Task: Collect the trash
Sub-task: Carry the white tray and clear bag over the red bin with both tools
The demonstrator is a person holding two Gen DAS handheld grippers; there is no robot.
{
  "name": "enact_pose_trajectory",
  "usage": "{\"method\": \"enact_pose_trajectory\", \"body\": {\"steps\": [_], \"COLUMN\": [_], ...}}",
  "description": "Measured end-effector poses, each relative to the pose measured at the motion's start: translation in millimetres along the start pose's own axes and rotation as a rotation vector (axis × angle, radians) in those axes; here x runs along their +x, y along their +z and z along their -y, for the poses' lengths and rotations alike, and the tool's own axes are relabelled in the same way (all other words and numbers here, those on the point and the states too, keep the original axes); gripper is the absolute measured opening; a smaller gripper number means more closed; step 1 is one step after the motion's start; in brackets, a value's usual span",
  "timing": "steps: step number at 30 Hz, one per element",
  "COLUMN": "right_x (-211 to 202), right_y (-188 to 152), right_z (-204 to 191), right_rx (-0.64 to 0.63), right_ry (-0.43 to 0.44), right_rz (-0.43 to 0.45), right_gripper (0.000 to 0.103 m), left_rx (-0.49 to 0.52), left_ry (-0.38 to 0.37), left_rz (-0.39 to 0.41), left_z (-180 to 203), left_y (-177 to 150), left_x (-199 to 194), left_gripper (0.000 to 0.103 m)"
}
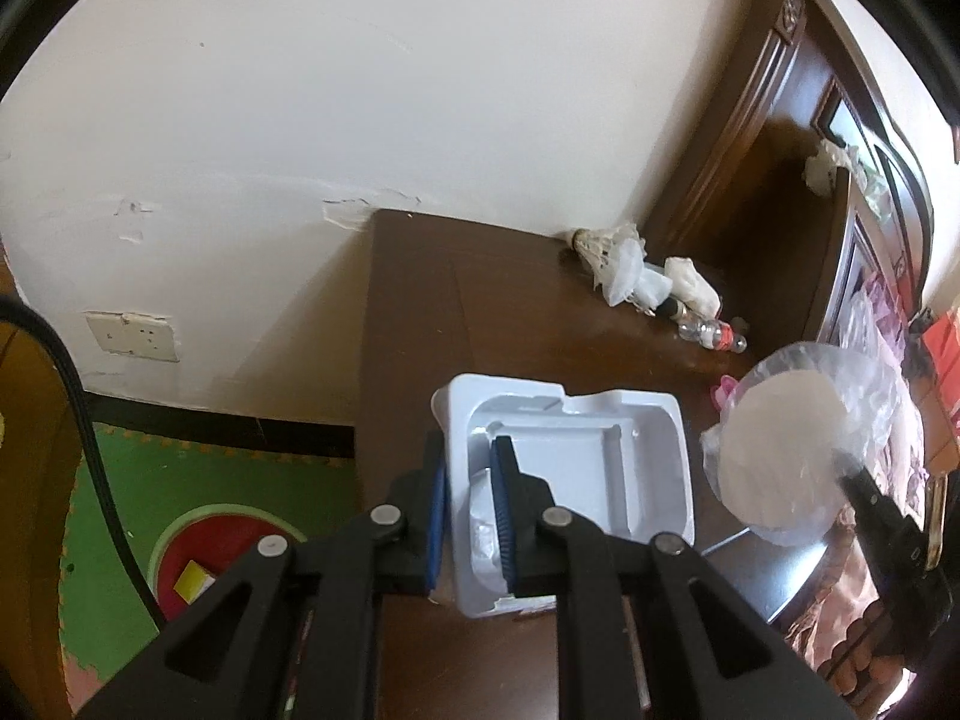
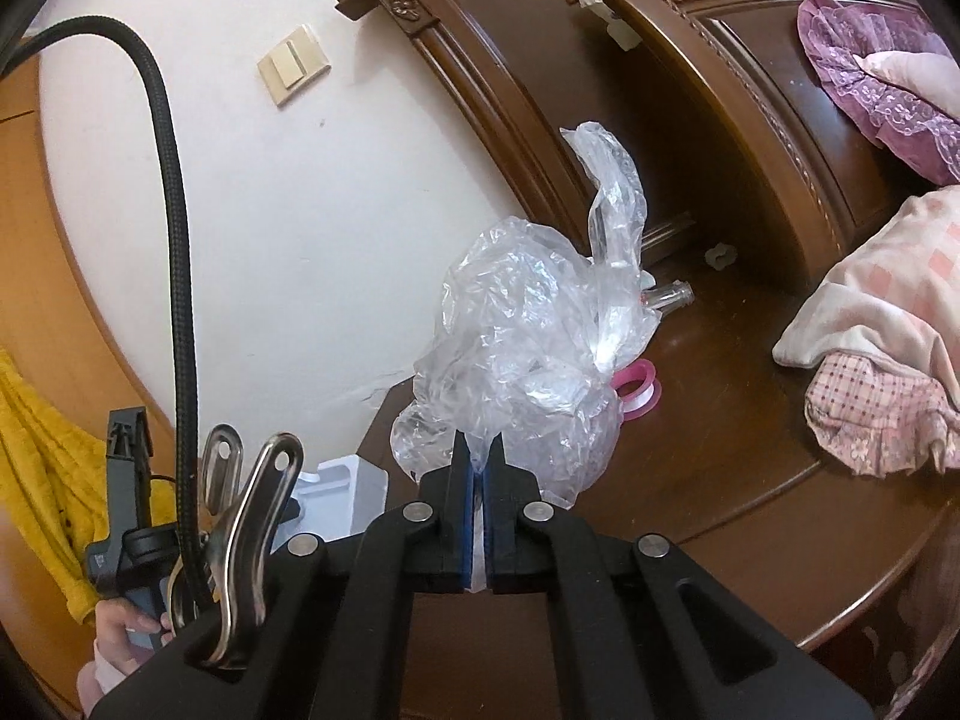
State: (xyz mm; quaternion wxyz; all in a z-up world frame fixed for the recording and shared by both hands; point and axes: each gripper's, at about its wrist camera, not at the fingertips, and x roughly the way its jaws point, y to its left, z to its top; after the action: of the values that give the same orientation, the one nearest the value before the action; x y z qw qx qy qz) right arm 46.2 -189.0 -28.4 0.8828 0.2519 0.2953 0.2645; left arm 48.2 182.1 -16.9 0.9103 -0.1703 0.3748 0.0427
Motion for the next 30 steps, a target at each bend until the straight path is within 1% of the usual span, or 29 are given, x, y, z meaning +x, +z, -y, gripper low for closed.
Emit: {"method": "enact_pose_trajectory", "body": {"steps": [6,14,23,30], "right_x": [2,4,6,7], "right_y": [-1,-3,-8,-12], "right_z": [-8,-15,-27,-41], "right_rx": [-0.003,-0.007,-0.025,-0.048], "right_ry": [0.016,0.041,0.065,0.097], "right_rz": [0.004,0.002,-0.006,-0.012], "right_gripper": [0.003,0.003,0.003,0.003], "left_rx": [-0.012,-0.052,-0.101,-0.144], "left_ry": [0.014,0.059,0.088,0.141], "left_rz": [0.038,0.077,0.116,0.147], "left_z": [-14,-43,-70,-97], "left_y": [-2,1,1,-8], "left_x": [-20,-48,-77,-100], "left_gripper": [0.014,0.014,0.014,0.014]}}
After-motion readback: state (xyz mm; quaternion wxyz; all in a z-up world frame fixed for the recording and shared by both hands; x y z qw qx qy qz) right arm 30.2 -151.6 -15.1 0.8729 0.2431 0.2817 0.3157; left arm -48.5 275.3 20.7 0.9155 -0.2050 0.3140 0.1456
